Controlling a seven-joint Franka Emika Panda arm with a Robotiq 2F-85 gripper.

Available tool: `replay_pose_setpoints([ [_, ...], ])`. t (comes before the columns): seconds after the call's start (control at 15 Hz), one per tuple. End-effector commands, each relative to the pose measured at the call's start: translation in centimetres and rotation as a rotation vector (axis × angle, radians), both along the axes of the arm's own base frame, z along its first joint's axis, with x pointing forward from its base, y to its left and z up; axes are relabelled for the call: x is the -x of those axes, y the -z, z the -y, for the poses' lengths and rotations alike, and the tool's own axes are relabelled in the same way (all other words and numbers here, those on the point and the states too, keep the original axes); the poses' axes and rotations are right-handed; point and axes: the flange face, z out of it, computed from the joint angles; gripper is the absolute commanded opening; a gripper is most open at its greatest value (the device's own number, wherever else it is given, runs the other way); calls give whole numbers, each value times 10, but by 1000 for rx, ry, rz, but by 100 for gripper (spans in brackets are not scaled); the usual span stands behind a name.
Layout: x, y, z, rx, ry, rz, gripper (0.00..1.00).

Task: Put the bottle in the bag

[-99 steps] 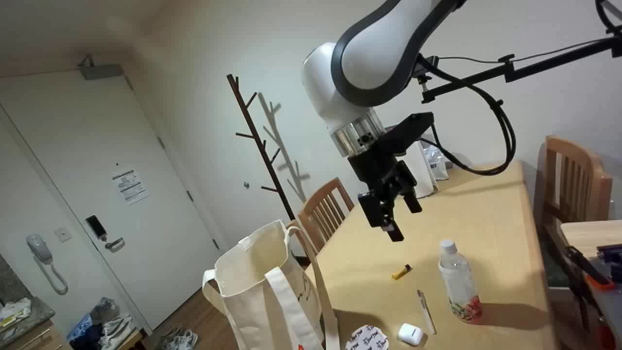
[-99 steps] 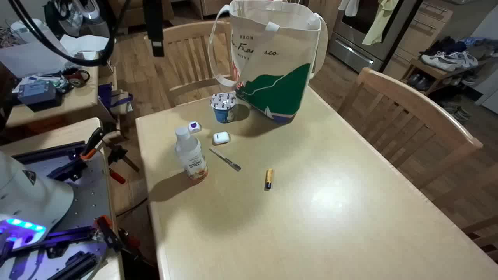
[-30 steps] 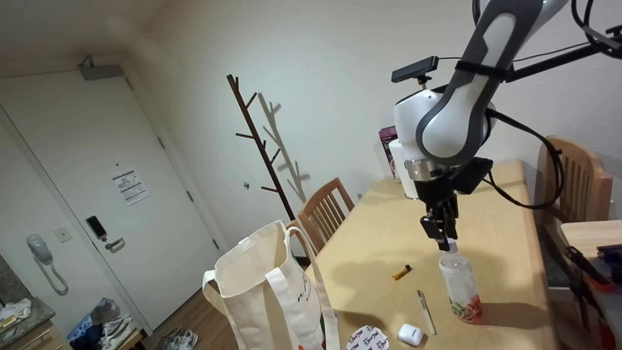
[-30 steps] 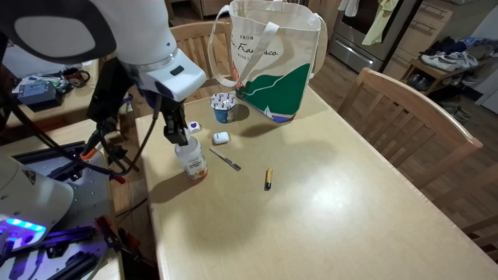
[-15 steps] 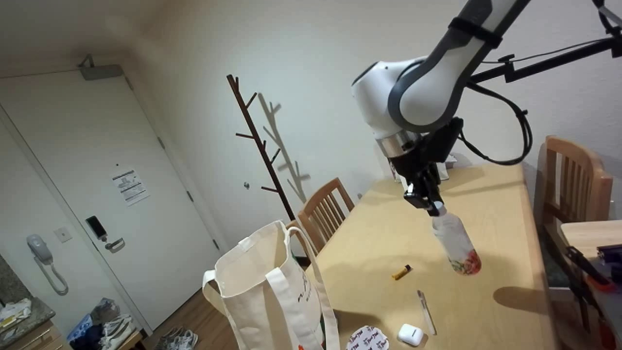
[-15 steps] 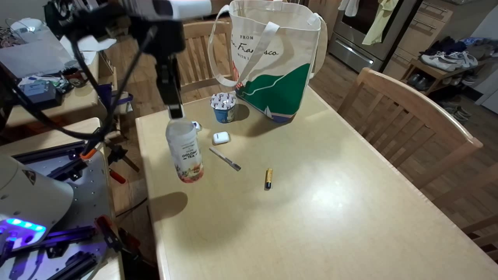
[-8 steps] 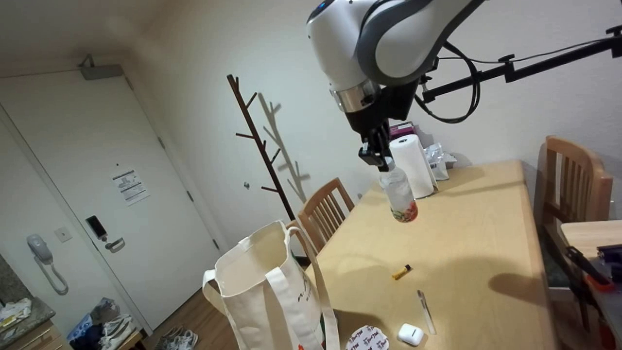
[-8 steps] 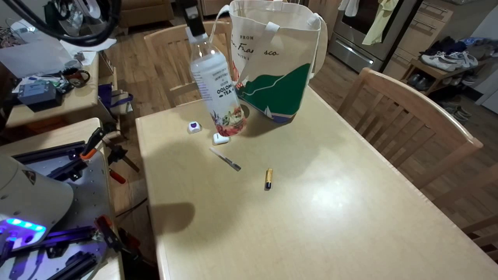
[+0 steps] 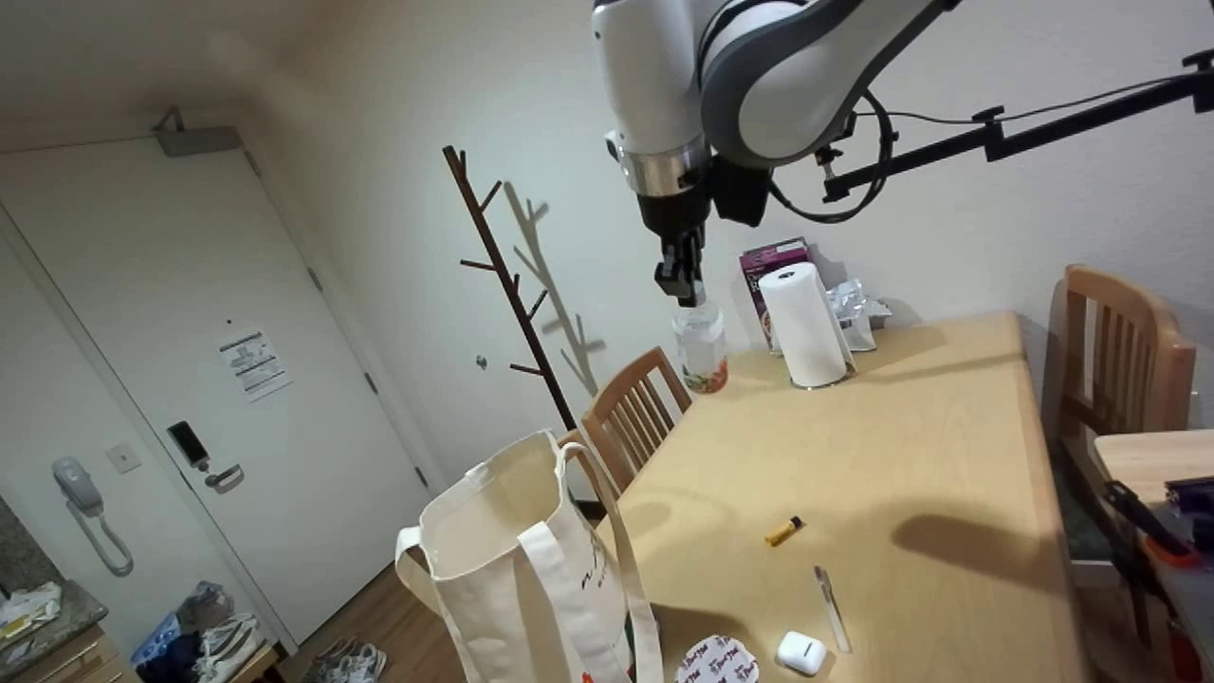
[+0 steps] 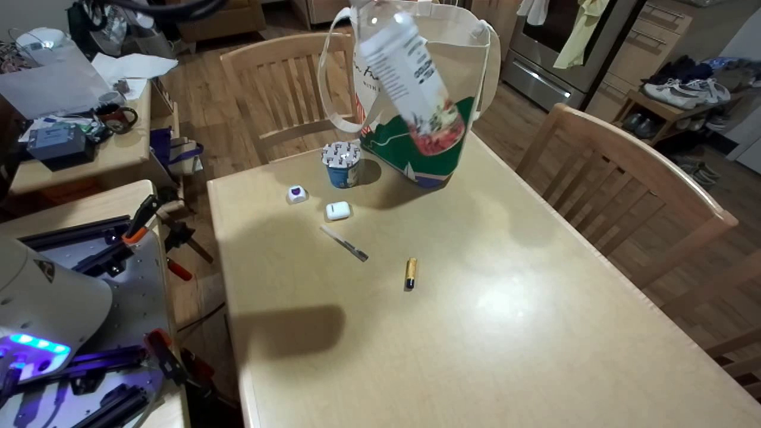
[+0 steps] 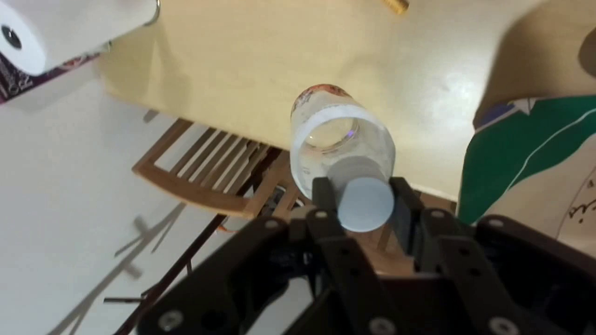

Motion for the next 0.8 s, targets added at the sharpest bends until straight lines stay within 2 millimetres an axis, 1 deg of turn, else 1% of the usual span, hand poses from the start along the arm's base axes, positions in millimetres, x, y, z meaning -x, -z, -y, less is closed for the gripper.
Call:
replay_pose_setpoints([
  [0.0, -32, -29, 13, 42, -143, 139, 8],
  [0.07, -38, -36, 13, 39, -188, 183, 8],
  [0.2, -47, -45, 3, 48, -291, 234, 8],
  [0.27, -44, -45, -1, 135, -287, 234, 8],
  [0.33, -42, -44, -5, 173, -312, 251, 8],
  [0.4, -40, -42, 2, 104, -271, 223, 33],
  [0.53, -41, -42, -5, 144, -300, 230, 33],
  [0.6, -41, -42, -6, 150, -305, 229, 8],
  [0.73, -42, -46, -10, 36, -350, 220, 8],
])
